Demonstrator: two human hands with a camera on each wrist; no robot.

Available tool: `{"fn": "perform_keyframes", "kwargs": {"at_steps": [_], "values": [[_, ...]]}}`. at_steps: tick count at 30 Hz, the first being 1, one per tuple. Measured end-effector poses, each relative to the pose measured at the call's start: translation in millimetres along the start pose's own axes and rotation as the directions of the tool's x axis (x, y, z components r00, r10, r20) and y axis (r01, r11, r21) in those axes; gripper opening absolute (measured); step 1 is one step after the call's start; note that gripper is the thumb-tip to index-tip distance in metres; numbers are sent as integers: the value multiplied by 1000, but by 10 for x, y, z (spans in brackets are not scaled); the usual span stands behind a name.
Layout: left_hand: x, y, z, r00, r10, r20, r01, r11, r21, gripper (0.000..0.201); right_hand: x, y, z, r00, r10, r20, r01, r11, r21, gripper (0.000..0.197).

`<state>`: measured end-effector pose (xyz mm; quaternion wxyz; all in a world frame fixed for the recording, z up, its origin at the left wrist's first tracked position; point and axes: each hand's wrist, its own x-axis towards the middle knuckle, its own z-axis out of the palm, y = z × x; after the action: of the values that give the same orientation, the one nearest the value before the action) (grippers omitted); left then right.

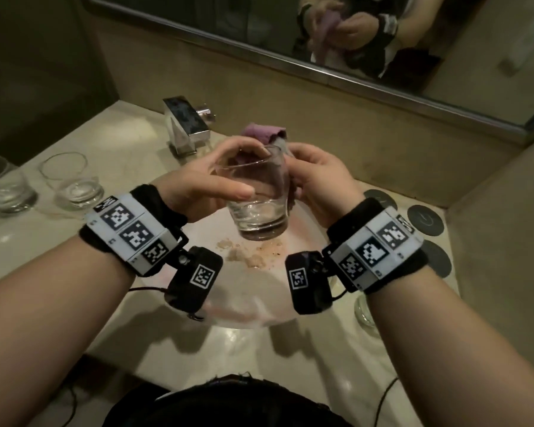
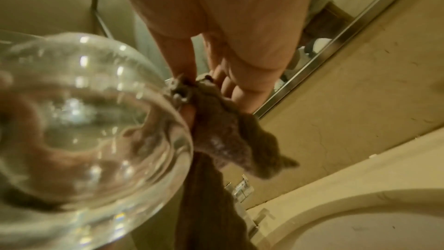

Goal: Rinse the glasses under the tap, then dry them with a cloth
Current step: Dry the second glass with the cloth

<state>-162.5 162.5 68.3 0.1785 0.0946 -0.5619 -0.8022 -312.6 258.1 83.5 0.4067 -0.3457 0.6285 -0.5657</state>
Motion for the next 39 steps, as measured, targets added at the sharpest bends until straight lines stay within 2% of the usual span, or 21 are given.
{"fn": "perform_keyframes", "kwargs": {"at_steps": [3, 5, 7, 9, 11, 12, 14, 15, 18, 20, 22, 25, 27, 31, 34, 39], "values": [[-84, 91, -103, 999, 16, -47, -17, 1000, -22, 86, -27, -74, 139, 999, 20, 29, -20, 1000, 5, 3], [-143, 135, -146, 996, 25, -90, -27, 999, -29, 85, -53, -105, 265, 995, -5, 95, 8, 1000, -29, 10], [-184, 171, -170, 987, 31, -160, -35, 999, -21, 72, -95, -124, 388, 991, -53, 120, 72, 984, -160, 22], [-237, 215, -211, 975, 34, -221, -31, 999, 19, 53, -183, -164, 483, 987, -94, 132, 135, 929, -345, 39], [-291, 249, -302, 968, 2, -249, 13, 998, 58, 56, -250, -192, 564, 986, -80, 143, 147, 818, -556, 57], [-325, 267, -349, 966, -6, -258, 30, 996, 88, 62, -279, -197, 635, 984, -64, 164, 152, 782, -604, 65], [-382, 300, -435, 963, -6, -270, 48, 988, 149, 79, -277, -142, 796, 981, -70, 182, 167, 781, -601, 87], [-411, 318, -453, 964, -7, -266, 51, 986, 158, 85, -266, -102, 882, 984, -85, 159, 162, 805, -570, 92], [-485, 343, -495, 974, 0, -228, 49, 977, 206, 103, -255, -33, 1088, 993, -114, 19, 110, 887, -447, 85], [-510, 354, -543, 979, -24, -202, 79, 960, 267, 108, -275, 27, 1147, 991, -121, -56, 83, 887, -455, 83], [-516, 352, -606, 980, -80, -180, 120, 966, 229, 92, -337, 114, 1194, 983, -115, -143, 36, 886, -462, 85], [-508, 283, -749, 968, -145, -203, 153, 988, 27, 29, -474, 263, 1239, 941, -139, -307, -6, 904, -427, 86], [-513, 175, -790, 964, -154, -217, 167, 985, 47, 8, -580, 357, 1195, 898, -151, -414, -22, 923, -384, 89], [-437, -57, -615, 966, -170, -198, 196, 973, 124, 13, -821, 437, 982, 822, -131, -554, -88, 932, -351, 94], [-314, -175, -366, 971, -166, -172, 191, 972, 139, 15, -995, 441, 736, 771, -137, -622, -84, 947, -311, 91], [-85, -397, 156, 971, -94, -218, 149, 956, 252, 18, -1324, 378, 47, 660, -169, -732, -51, 962, -268, 89]]}}
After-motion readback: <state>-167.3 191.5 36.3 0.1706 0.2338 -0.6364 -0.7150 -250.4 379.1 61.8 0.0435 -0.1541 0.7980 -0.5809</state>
